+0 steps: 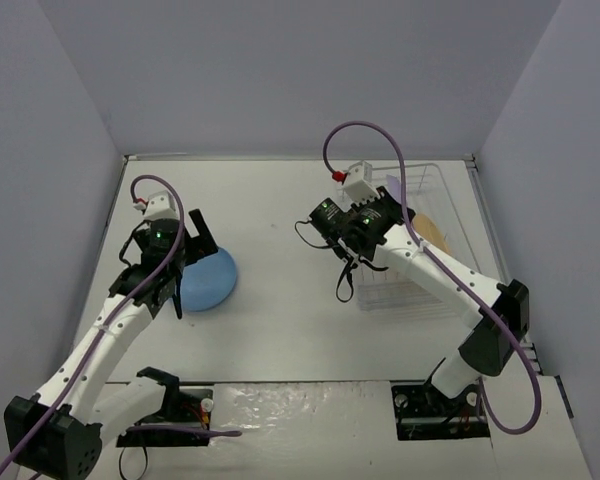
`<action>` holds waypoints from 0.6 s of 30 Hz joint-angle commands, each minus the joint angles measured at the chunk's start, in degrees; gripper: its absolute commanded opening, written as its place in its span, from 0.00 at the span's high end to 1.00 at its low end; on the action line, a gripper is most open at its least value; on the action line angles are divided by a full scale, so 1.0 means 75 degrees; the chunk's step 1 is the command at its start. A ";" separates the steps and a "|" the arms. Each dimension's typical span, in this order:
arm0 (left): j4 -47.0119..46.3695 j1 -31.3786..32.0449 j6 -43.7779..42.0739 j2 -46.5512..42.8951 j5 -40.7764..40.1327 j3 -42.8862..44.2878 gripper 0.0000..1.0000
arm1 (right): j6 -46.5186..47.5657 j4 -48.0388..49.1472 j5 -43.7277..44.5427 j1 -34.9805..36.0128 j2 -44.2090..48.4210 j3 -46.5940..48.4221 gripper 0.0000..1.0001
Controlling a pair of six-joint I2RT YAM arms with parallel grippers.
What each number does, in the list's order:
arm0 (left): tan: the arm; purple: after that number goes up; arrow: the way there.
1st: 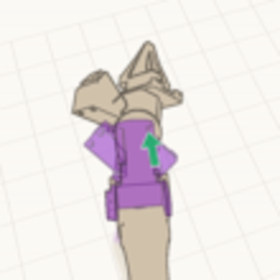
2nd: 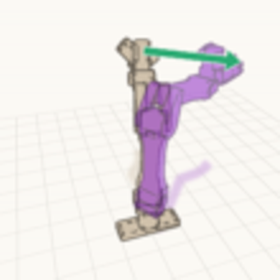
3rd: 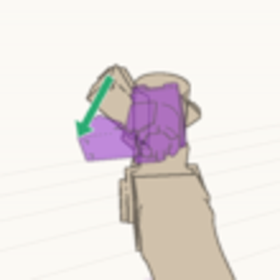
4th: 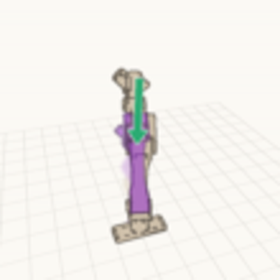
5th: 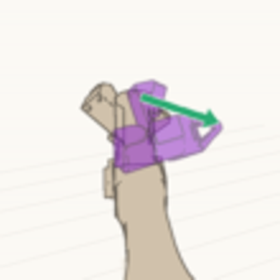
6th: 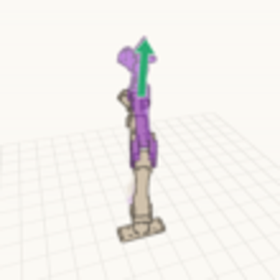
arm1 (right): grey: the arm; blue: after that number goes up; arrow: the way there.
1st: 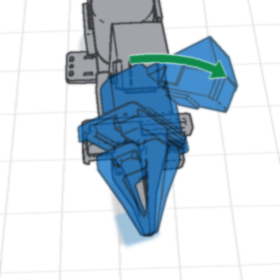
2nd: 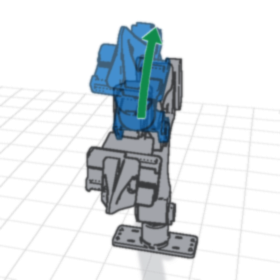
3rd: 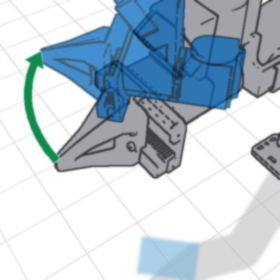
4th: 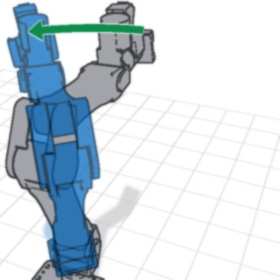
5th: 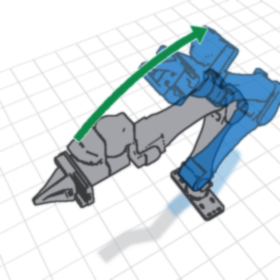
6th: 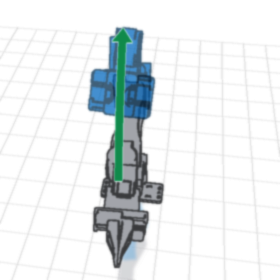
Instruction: Load the plates into the dish rack
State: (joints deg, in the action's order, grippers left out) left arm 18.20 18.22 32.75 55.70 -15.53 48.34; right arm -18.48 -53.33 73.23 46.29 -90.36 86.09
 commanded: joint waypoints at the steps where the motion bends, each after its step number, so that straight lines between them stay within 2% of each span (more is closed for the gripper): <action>1: -0.0161 -0.0443 -0.0025 0.0121 0.0265 0.0409 0.03 | 0.0131 -0.0056 0.0370 -0.0355 -0.0234 -0.0094 1.00; 9: -0.0129 -0.1293 0.0121 0.0348 0.0715 0.0266 0.03 | 0.0345 0.0027 0.0187 -0.0489 -0.0618 -0.0278 1.00; 18: -0.0121 -0.1469 0.0121 0.0349 0.0794 0.0235 0.03 | 0.0732 0.0282 -0.0093 -0.0302 -0.0975 -0.0778 1.00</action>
State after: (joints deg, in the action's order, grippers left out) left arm 18.26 7.73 33.21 58.52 -10.19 48.34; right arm -14.31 -49.71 73.78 43.59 -95.32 82.33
